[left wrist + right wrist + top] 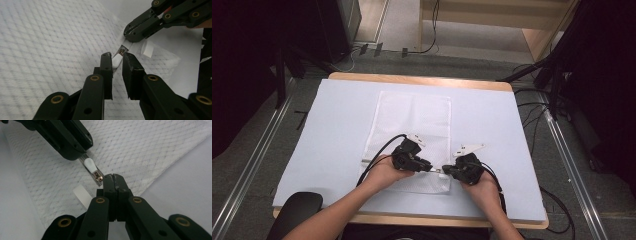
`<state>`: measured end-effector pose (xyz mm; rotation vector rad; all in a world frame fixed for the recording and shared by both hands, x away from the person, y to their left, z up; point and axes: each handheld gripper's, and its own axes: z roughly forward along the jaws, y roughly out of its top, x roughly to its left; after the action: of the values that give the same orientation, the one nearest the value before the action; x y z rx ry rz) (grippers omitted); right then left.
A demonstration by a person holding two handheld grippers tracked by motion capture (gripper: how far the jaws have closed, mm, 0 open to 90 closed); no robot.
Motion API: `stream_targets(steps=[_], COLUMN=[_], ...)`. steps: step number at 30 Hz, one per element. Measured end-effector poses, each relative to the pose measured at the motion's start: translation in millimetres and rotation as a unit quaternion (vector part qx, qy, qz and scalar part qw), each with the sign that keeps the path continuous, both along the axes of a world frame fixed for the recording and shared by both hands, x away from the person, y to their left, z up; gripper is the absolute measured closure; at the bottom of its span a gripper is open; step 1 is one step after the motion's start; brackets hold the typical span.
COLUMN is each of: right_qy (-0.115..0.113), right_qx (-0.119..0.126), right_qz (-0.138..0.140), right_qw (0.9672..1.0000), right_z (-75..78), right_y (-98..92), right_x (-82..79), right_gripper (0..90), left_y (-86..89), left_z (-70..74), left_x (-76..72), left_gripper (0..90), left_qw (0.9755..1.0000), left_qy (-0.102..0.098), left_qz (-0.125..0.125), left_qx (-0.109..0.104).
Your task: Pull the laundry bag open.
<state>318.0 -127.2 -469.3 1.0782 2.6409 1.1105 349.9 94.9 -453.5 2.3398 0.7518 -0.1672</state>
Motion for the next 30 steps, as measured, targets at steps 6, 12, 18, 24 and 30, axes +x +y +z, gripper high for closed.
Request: stream_targets(steps=[6, 12, 18, 24, 30], right_qy=[-0.002, -0.002, -0.002, -0.003, -0.003], right_qx=[0.000, -0.001, 0.000, 0.000, -0.001], right_qz=[0.001, 0.000, 0.001, 0.001, 0.000], right_qw=[1.0000, 1.0000, 1.0000, 1.0000, 1.0000], right_z=[-0.2, -0.1, -0.2, -0.2, -0.1], right_y=[0.0, 0.1, -0.1, 0.0, 0.2], right_x=[-0.3, -0.4, -0.2, -0.3, -0.6], right_gripper=[90.0, 90.0, 90.0, 90.0, 90.0], left_y=[-3.7, -6.8, -10.3, -13.2, -13.3], left_z=[-6.2, -8.6, -8.7, -10.0, -9.8], left_x=[1.3, 2.8, -0.2, -2.0, 0.3], left_gripper=[77.5, 77.8, 78.9, 81.0, 83.7], left_qw=[0.9999, 0.9994, 0.9991, 0.9995, 0.9996], left_qy=[0.010, 0.025, 0.036, 0.027, 0.026], left_qz=[0.006, 0.014, 0.003, 0.001, -0.001], left_qx=[-0.001, -0.019, -0.021, -0.015, -0.010])
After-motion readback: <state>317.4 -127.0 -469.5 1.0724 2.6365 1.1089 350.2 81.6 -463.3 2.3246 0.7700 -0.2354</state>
